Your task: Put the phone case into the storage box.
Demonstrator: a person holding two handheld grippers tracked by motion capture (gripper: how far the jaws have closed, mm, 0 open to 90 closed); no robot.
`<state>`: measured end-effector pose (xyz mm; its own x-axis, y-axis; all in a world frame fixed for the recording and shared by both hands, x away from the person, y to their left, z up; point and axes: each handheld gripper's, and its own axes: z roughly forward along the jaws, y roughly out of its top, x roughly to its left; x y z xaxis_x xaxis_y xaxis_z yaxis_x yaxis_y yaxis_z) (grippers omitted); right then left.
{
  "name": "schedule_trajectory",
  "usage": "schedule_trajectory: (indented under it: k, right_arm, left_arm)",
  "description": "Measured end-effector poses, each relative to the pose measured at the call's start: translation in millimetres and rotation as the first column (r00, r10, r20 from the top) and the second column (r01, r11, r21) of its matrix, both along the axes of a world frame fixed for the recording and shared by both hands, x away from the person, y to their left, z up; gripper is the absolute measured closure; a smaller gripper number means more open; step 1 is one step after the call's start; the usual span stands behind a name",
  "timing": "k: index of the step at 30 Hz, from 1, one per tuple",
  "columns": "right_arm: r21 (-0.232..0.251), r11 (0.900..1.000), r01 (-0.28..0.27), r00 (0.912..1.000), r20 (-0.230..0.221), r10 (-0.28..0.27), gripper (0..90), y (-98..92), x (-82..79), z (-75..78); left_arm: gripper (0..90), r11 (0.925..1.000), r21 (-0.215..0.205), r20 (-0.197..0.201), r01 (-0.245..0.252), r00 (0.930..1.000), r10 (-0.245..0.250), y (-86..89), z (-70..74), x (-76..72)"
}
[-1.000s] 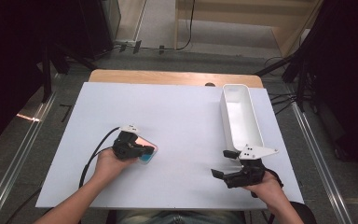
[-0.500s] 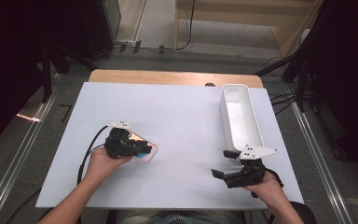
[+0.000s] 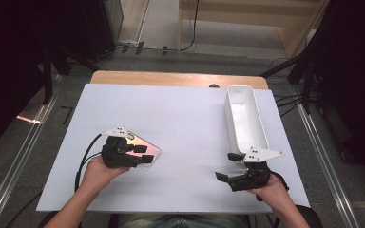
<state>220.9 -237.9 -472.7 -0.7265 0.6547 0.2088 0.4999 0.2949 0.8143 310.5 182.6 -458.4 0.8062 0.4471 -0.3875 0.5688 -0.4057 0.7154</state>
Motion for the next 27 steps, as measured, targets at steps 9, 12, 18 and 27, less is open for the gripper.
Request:
schedule_trajectory:
  k: [9, 12, 18, 27]
  right_arm:
    - [0.002, 1.000, 0.004, 1.0000, 0.000, -0.004, 11.8, 0.1, 0.5, -0.5]
    - [0.001, 1.000, 0.005, 1.0000, -0.001, -0.005, 11.8, 0.3, 0.6, -0.6]
    - [0.001, 1.000, 0.006, 1.0000, -0.003, -0.006, 11.8, 0.2, 0.7, -0.7]
    - [0.000, 1.000, 0.007, 1.0000, -0.005, -0.007, 11.9, -0.1, 1.1, -0.9]
  left_arm:
    - [33.2, 0.9998, -0.009, 0.037, -0.019, 0.9991, 0.020, 8.1, 6.0, -14.9]
    - [31.4, 0.9998, -0.011, 0.039, -0.017, 0.9991, 0.017, 10.9, 6.7, -17.6]
    - [31.1, 0.9995, -0.014, 0.044, -0.030, 0.9985, 0.031, 19.0, 8.3, -23.6]
    - [27.2, 0.9978, 0.028, 0.065, -0.061, 0.9961, 0.059, 29.8, 6.8, -36.6]
